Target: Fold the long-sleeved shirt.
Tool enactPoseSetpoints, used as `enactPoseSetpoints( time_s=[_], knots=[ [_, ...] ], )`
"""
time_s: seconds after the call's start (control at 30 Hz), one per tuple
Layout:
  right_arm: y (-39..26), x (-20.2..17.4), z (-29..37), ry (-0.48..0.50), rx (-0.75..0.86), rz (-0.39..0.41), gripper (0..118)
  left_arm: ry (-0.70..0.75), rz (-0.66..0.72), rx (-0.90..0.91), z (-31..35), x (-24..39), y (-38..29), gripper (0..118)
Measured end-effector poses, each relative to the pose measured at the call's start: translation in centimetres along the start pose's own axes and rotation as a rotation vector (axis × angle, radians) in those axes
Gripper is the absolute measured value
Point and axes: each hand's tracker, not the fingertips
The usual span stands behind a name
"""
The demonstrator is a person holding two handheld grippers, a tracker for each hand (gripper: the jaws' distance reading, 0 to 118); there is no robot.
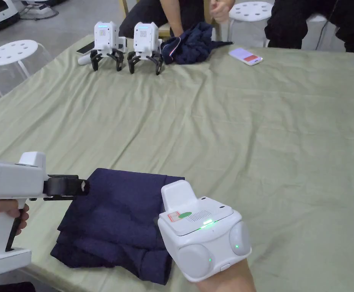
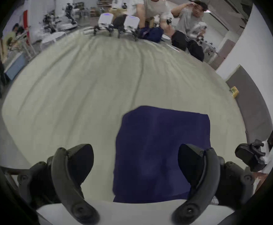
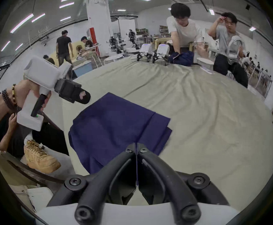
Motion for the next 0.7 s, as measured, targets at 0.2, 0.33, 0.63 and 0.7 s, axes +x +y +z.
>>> enactPoseSetpoints(
  time_s=[0.2,0.33,0.63,0.7],
  knots=[
    [0.3,3.0,7.9,-0.073,0.107,-0.01,0,0.014,-0.037,0.156,6.6,6.9,-0.5,6],
    [-0.2,6.8,14.6,-0.145,0.183,-0.046,0,-0.076,-0.152,0.228,8.8,17.2,-1.7,5],
    [-5.0,17.5,29.5,-0.443,0.373,-0.206,0,-0.276,-0.294,0.479,10.7,42.4,-6.6,5],
    [-6.6,19.4,32.4,-0.521,0.437,-0.222,0,-0.275,-0.332,0.529,10.5,45.8,-7.4,5]
  ],
)
